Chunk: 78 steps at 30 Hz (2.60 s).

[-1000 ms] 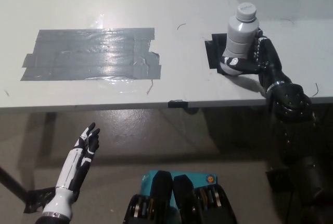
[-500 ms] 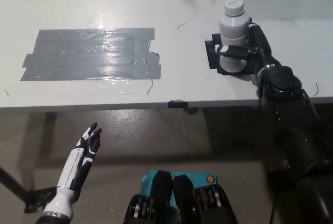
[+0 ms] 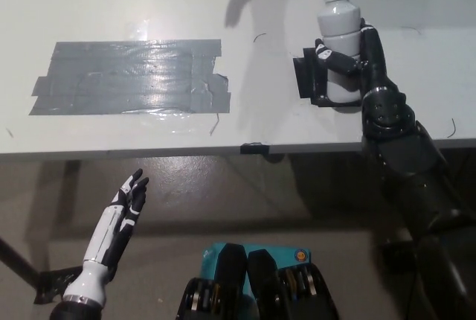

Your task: A white bottle is kept in the middle of the desk infront of the robot and the robot picks it up with its right hand and passes it to a person

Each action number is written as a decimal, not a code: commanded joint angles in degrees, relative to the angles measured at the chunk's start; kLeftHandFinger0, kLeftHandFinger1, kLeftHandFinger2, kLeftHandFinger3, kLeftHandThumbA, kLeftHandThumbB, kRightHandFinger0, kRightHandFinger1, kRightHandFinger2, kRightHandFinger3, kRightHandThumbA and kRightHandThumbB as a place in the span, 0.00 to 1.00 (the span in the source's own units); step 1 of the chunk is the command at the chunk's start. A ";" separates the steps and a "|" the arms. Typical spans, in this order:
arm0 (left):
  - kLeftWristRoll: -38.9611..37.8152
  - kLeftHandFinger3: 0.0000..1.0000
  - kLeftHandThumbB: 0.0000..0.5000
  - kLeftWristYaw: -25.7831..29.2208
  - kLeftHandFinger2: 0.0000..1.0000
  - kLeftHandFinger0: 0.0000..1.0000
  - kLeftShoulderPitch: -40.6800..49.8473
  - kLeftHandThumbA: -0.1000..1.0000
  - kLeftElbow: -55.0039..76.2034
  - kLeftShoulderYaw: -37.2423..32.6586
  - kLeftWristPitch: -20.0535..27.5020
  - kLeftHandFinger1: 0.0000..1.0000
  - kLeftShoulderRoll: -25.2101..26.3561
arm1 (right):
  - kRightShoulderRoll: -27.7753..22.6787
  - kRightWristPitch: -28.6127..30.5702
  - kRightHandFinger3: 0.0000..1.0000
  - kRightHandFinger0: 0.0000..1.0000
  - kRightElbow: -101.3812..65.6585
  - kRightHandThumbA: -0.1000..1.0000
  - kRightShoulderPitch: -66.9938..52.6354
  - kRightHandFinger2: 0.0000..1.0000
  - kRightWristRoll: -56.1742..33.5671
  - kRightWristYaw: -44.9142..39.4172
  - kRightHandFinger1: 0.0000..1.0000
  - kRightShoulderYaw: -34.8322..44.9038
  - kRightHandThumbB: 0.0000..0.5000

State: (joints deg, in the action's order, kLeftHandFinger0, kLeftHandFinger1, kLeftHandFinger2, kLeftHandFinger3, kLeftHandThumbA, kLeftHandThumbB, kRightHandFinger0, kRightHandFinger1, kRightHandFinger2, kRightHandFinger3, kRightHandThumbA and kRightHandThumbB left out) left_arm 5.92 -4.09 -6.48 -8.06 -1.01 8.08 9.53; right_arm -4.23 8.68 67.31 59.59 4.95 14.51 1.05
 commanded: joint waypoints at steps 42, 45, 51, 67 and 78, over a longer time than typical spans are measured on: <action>1.42 1.00 0.33 -1.00 1.00 0.99 -3.13 0.95 1.74 -0.89 -0.35 1.00 1.93 | 8.76 -4.50 0.87 0.00 -13.63 0.00 7.34 0.81 6.49 -6.34 0.45 -13.83 0.32; 0.80 1.00 0.32 -1.18 1.00 1.00 -3.20 0.94 1.88 -0.82 -0.34 1.00 1.93 | 9.23 -4.13 0.88 0.00 -7.52 0.00 10.49 0.84 6.07 -5.65 0.39 -13.17 0.33; 0.75 1.00 0.33 -1.62 1.00 1.00 -3.44 0.93 2.38 -1.09 -1.23 1.00 2.10 | 9.11 -3.98 0.83 0.00 0.65 0.00 15.49 0.82 4.39 -4.95 0.20 -11.17 0.29; 0.44 1.00 0.28 -1.85 1.00 1.00 -4.08 0.92 1.61 -1.30 -0.68 1.00 2.44 | 8.76 -3.28 0.89 0.02 5.00 0.00 19.58 0.91 3.83 -4.38 0.55 -8.41 0.32; 0.54 1.00 0.26 -1.85 1.00 1.00 -4.08 0.92 1.70 -1.47 -0.70 1.00 2.53 | 8.22 -1.43 1.00 0.32 5.43 0.00 18.21 1.00 2.64 -4.45 0.82 -6.00 0.51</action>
State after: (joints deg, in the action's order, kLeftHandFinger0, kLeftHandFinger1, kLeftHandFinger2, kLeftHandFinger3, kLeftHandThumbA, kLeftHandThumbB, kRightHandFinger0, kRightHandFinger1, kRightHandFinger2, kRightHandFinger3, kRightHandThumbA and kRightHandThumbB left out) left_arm 6.50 -5.23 -9.47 -7.83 -2.46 6.67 11.07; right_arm 4.40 3.59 72.93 74.67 8.80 8.93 -6.06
